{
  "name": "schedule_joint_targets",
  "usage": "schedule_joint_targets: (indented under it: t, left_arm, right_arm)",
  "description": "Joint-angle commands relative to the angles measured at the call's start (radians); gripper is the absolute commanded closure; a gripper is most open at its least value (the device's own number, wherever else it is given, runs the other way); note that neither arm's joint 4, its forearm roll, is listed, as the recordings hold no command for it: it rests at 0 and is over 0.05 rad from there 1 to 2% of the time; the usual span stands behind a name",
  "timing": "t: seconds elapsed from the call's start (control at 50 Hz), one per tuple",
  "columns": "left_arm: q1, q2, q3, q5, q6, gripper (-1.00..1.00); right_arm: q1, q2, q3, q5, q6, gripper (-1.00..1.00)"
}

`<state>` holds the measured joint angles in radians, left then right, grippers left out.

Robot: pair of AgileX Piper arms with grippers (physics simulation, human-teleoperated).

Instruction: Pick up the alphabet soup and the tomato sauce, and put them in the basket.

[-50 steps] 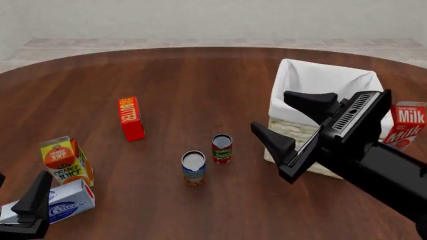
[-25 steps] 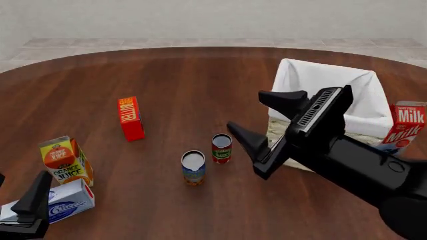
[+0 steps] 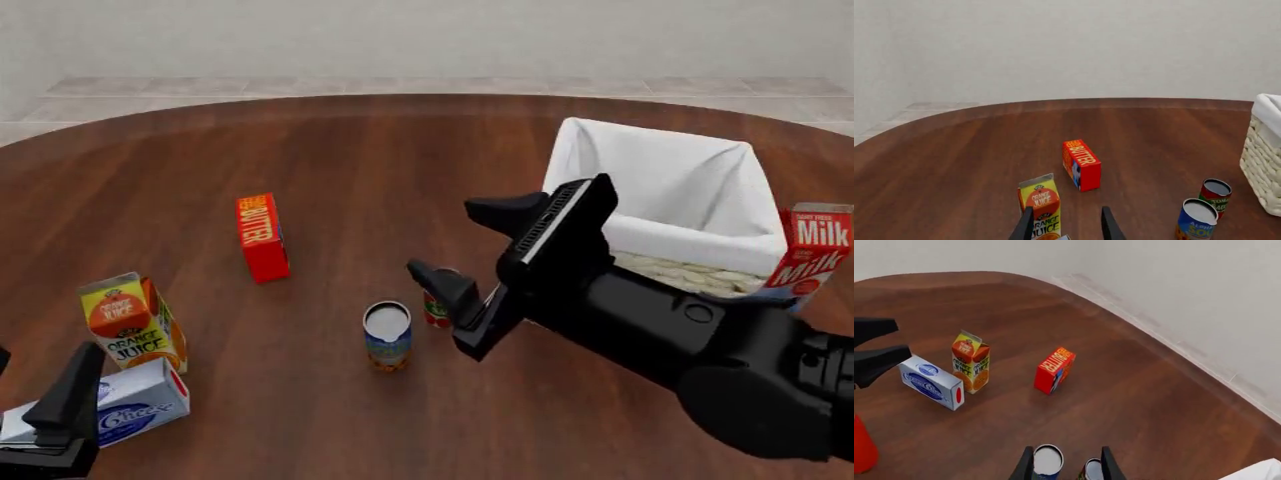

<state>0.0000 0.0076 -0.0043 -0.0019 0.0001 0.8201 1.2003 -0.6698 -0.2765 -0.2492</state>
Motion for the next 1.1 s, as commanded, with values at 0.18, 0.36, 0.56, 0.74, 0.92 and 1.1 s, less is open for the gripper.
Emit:
schedule_joint_targets:
  t: [0.18, 0.36, 0.56, 0.74, 0.92, 1.1]
  left_arm:
    - [0.000, 0.000, 0.000, 0.000, 0.000, -1.00]
    - [0.000, 0.000, 0.000, 0.000, 0.000, -1.00]
    - [0.000, 0.000, 0.000, 0.000, 0.000, -1.00]
    - [0.000, 0.000, 0.000, 0.000, 0.000, -1.00]
    - [0.000, 0.000, 0.000, 0.000, 0.000, -1.00]
    - [0.000, 0.000, 0.000, 0.000, 0.000, -1.00]
  right_arm:
    - [0.068, 0.106, -0.041, 0.033, 0.003, -1.00]
    - [0.081, 0.144, -0.043, 0.033, 0.004, -1.00]
    - [0.072, 0.197, -0.057, 0.032, 0.009, -1.00]
    - [0.062, 0.252, -0.079, 0.039, 0.031, -1.00]
    - [0.059, 0.301, -0.096, 0.040, 0.051, -1.00]
    - [0.058, 0.330, -0.115, 0.056, 0.091, -1.00]
